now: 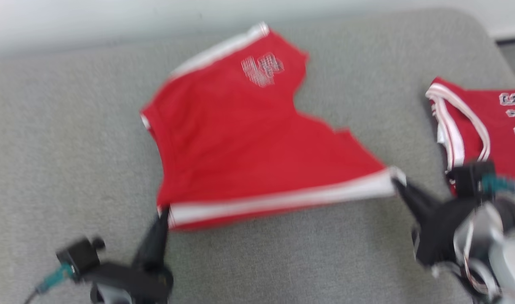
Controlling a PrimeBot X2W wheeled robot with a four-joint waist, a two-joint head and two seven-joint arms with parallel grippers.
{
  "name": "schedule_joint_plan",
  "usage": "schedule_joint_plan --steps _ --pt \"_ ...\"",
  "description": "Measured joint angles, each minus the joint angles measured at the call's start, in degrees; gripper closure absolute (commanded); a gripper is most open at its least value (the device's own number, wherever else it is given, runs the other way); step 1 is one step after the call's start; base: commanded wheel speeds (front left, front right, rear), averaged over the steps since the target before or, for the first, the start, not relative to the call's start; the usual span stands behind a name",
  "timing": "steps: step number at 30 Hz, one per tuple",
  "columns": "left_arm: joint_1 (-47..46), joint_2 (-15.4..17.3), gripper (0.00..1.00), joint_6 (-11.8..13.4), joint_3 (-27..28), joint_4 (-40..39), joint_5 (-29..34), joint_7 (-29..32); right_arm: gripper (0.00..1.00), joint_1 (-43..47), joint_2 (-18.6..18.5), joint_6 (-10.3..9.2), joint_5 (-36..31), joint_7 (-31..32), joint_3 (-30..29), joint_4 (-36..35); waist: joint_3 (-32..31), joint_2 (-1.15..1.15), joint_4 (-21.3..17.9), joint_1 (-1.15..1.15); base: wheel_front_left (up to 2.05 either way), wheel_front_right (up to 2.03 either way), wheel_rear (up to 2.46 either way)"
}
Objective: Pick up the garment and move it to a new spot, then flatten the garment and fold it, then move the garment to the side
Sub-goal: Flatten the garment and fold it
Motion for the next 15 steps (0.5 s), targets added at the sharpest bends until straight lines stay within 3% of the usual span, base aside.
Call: schedule_joint_plan --steps 4,11,15 --pt "6.6 2.3 1.00 0.7 -2.2 -1.8 0.1 3.1 1.00 11.6 1.3 0.00 -1.2 8.7 -4.9 -9.2 -4.0 0.00 0.2 0.01 0.00 0.00 0.00" --pt "16.8 7.5 1.00 4.1 -6.3 -8.3 1.0 10.5 1.00 28.6 4.2 0.00 -3.7 25.0 -12.0 -22.9 -9.0 0.00 0.9 0.01 0.00 0.00 0.00" --pt "19.6 8.6 1.00 5.4 -7.3 -13.1 0.5 12.8 1.00 31.8 5.7 0.00 -4.8 28.1 -15.3 -28.0 -9.9 0.00 2.0 0.01 0.00 0.00 0.00"
